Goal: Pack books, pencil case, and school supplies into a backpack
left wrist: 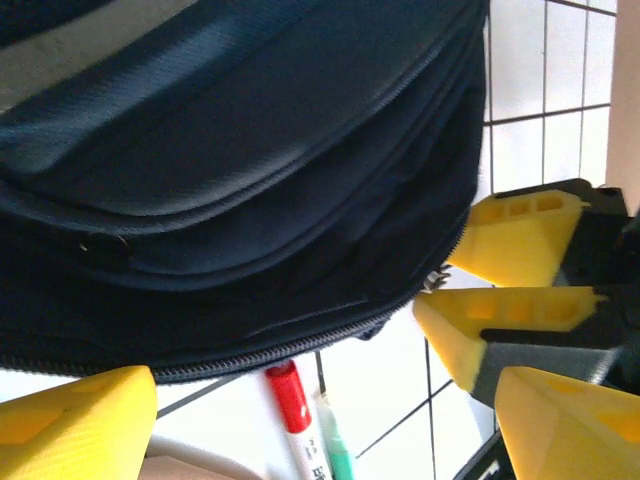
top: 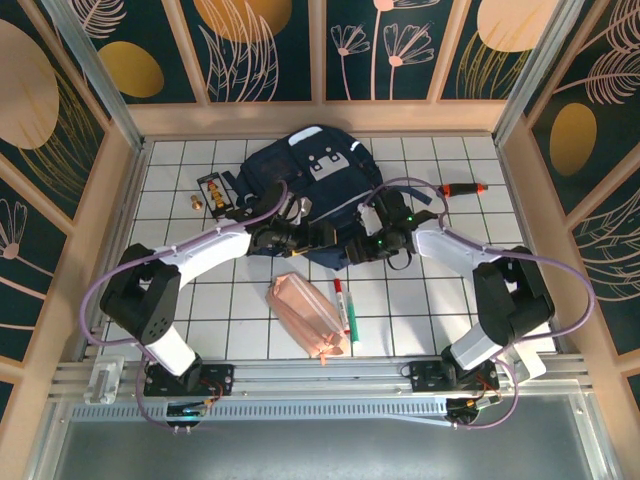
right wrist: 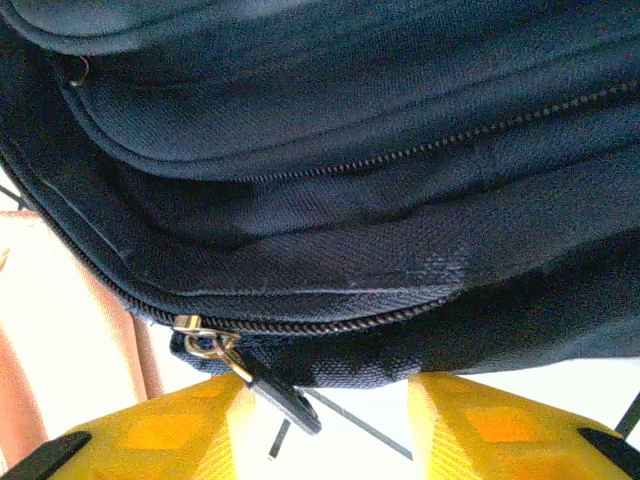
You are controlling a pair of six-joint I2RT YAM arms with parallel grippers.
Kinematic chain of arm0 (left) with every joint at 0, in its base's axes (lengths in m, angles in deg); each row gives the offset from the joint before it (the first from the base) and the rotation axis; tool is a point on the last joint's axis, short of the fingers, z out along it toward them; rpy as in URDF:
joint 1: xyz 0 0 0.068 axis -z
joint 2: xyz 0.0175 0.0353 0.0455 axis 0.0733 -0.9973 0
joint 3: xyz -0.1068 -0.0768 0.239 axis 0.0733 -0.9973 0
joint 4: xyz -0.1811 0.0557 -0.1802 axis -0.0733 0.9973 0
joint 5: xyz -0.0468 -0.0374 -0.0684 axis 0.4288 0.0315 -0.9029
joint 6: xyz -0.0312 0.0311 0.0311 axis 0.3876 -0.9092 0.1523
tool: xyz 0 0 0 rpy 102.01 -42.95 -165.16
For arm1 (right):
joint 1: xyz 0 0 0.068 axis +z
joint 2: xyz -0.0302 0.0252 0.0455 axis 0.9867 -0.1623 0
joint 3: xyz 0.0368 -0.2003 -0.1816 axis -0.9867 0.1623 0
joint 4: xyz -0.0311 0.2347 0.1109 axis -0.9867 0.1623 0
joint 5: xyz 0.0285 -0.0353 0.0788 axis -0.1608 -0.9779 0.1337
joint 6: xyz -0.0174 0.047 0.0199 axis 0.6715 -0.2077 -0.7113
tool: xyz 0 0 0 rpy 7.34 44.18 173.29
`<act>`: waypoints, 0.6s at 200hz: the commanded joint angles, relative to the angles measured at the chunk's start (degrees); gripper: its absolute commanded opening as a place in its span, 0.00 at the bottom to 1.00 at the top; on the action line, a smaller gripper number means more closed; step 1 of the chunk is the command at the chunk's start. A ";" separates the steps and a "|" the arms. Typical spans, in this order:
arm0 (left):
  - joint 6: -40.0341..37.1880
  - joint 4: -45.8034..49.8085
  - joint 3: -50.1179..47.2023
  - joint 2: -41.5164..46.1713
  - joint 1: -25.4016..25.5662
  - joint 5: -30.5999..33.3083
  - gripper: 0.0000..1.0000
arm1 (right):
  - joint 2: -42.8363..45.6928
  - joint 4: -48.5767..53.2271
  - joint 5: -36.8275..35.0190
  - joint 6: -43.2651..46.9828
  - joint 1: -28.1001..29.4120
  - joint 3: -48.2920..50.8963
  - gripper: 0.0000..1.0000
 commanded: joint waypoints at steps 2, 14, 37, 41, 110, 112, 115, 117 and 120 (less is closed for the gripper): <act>0.60 3.36 0.09 -2.28 -0.03 4.81 0.86 | 0.20 2.33 0.08 6.75 -0.10 -3.20 0.39; -0.59 4.11 1.05 -2.41 -0.02 6.31 0.84 | 0.70 3.49 0.23 7.79 -0.10 -4.09 0.34; -7.84 -0.46 0.90 0.57 -0.04 2.25 0.82 | 1.75 4.11 0.68 9.32 -0.08 -4.10 0.31; -9.79 -1.60 0.75 1.35 0.00 0.75 0.82 | 1.77 3.93 0.76 9.52 -0.06 -3.98 0.31; -59.16 -21.46 -16.24 19.65 0.00 -10.68 0.82 | -0.70 0.02 6.97 10.54 -0.16 -1.48 0.37; -61.56 -22.12 -17.14 20.12 0.00 -11.23 0.82 | -0.69 -0.04 7.22 10.59 -0.17 -1.38 0.37; -64.92 -23.29 -18.61 20.72 -0.06 -11.55 0.82 | -0.96 -0.17 7.47 10.54 -0.20 -1.36 0.37; -66.69 -24.25 -19.47 21.11 -0.08 -11.66 0.82 | -1.13 -0.24 7.74 10.59 -0.21 -1.32 0.37; -68.43 -26.04 -20.96 21.51 -0.03 -11.29 0.82 | -1.27 -0.31 8.13 10.59 -0.21 -1.27 0.35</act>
